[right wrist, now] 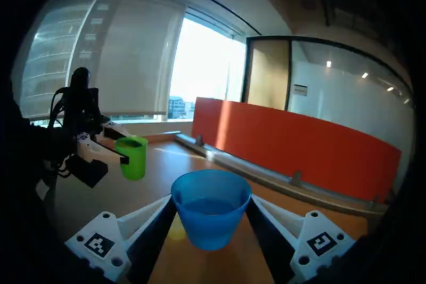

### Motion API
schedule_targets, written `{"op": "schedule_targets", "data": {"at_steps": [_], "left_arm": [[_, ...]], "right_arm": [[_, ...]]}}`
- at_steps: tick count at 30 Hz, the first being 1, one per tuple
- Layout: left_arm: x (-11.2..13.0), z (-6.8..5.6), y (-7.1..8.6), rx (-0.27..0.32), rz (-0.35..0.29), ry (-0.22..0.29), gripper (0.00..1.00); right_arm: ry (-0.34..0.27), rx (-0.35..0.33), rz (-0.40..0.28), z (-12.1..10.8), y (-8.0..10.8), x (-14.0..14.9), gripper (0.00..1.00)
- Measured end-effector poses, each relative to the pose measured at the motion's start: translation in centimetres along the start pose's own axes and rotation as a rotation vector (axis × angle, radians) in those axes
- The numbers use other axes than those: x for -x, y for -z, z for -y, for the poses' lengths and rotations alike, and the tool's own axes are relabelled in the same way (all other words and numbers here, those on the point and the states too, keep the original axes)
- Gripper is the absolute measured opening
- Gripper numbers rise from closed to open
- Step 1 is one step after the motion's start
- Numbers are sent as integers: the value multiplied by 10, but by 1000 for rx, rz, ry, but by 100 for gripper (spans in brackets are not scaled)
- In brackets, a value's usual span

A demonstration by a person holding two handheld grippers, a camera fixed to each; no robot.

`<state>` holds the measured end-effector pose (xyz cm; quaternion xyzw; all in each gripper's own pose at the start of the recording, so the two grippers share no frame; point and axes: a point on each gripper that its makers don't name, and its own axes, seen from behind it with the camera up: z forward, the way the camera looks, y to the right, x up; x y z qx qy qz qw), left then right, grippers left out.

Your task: Pour water

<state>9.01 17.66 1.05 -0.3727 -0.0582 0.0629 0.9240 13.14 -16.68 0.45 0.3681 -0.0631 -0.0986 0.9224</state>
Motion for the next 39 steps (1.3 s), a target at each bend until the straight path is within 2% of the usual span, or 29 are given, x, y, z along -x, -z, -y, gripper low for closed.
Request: {"op": "schedule_targets", "data": {"at_steps": [10,23,32,39], "left_arm": [[7,-8,-2,17,5,-1,87],[18,-22,-6,37,12,-3,87],[17,-36,-6,50,-16,1,86],[14,-40,-6,52,-39,12,86]], "right_arm": [[17,-10,-25,5,-5,-10,90],[71,-22,-47,12,-12,-23,89],[107,-39,-56,18,-18,-32,90],[154,-52,-60,23,-22,-40,89]]}}
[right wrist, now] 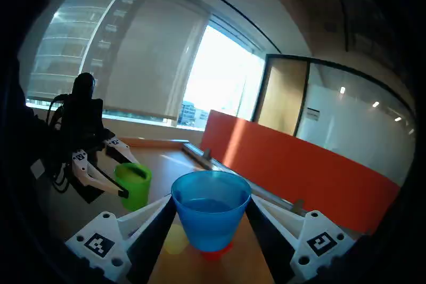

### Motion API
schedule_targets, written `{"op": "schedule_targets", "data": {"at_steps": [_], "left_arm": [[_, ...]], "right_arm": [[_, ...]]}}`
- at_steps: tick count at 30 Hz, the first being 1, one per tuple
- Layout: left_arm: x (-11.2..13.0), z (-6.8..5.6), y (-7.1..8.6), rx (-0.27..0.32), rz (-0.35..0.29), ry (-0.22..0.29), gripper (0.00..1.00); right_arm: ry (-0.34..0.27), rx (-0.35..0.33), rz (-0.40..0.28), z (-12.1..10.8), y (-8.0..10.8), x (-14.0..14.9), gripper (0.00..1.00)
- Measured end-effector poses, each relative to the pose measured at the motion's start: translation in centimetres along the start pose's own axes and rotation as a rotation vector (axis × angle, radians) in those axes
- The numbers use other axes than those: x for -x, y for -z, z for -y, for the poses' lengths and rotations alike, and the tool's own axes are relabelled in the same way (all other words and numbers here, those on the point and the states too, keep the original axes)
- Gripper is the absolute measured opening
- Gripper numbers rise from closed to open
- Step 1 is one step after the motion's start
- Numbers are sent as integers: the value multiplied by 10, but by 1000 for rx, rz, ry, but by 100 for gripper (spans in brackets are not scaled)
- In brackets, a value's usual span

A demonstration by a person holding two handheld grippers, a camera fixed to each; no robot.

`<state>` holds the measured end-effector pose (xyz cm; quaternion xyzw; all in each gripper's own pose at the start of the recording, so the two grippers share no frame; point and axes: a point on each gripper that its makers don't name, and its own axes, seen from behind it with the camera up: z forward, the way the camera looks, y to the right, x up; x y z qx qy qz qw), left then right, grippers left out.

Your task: Pour water

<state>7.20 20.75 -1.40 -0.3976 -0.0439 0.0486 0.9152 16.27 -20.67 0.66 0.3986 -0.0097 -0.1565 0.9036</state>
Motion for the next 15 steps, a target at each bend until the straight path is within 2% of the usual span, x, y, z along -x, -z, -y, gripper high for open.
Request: {"op": "schedule_targets", "data": {"at_steps": [15], "left_arm": [[8,-13,-5,29,3,0,86]], "right_arm": [[92,-31,11,4,-11,-10,90]]}}
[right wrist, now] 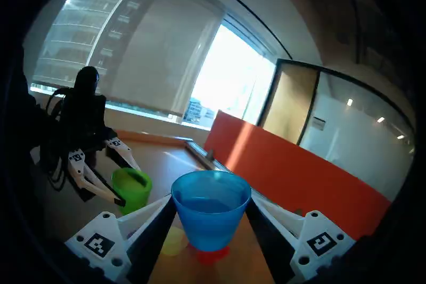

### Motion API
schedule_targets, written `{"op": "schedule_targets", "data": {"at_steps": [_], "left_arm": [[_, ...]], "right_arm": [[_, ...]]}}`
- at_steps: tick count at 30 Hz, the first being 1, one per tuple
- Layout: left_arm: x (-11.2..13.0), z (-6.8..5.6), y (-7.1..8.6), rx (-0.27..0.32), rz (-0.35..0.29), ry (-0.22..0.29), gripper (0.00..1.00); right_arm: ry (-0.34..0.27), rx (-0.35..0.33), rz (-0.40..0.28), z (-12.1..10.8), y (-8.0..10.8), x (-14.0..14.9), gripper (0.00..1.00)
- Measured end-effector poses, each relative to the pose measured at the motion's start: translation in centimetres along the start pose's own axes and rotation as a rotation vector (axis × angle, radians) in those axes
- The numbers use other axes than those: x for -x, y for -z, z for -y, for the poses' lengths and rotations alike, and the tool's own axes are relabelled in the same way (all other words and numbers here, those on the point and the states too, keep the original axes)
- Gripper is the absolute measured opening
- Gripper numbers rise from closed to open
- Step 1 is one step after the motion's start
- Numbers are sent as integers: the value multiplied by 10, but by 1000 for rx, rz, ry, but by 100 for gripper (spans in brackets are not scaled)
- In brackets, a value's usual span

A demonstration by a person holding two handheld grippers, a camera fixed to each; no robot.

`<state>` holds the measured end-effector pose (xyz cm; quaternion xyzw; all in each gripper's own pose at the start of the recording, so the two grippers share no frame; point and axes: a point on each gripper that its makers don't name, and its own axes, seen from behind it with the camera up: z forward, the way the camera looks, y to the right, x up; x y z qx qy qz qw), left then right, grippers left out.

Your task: Pour water

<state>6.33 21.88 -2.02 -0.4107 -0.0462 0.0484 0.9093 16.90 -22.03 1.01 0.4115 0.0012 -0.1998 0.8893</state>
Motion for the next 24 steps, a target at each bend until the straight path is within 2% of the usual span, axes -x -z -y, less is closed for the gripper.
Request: {"op": "schedule_targets", "data": {"at_steps": [11,24], "left_arm": [[4,-10,-5,27,4,1,86],[8,-19,-9,46,9,4,86]], "right_arm": [[90,-24,4,5,-9,-10,89],[131,-48,7,11,-20,-16,90]]}}
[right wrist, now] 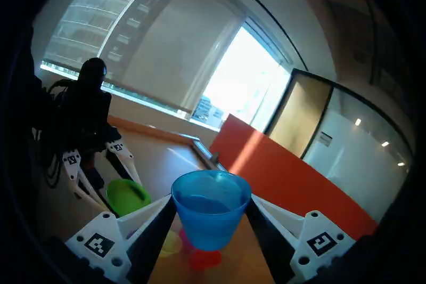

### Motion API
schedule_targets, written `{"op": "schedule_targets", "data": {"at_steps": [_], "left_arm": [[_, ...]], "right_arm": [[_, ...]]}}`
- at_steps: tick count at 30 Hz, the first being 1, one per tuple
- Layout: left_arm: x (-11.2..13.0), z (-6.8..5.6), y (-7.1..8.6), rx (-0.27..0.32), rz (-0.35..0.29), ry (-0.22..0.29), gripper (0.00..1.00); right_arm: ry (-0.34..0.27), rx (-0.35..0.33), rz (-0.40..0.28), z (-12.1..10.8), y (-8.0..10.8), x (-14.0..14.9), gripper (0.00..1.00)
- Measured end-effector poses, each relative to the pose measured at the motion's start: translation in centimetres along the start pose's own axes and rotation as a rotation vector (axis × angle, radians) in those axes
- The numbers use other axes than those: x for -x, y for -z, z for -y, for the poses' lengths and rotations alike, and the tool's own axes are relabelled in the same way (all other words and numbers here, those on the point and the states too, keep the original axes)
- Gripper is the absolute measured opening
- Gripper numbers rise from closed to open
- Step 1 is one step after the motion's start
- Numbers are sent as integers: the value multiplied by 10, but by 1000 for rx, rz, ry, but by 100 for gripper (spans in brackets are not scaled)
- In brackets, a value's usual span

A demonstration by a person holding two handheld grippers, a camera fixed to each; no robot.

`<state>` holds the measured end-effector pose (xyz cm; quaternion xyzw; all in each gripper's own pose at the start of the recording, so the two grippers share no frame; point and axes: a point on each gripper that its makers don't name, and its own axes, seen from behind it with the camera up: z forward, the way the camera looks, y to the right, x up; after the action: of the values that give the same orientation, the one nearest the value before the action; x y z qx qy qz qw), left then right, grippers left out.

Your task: Pour water

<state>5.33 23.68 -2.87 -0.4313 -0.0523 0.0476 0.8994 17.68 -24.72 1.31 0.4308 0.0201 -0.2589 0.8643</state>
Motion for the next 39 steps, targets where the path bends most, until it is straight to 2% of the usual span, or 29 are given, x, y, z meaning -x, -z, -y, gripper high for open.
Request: {"op": "schedule_targets", "data": {"at_steps": [11,39], "left_arm": [[0,-7,-1,14,0,1,86],[4,-18,-4,42,10,6,86]], "right_arm": [[32,-16,-3,3,-8,-9,90],[166,-32,-15,6,-19,-25,90]]}}
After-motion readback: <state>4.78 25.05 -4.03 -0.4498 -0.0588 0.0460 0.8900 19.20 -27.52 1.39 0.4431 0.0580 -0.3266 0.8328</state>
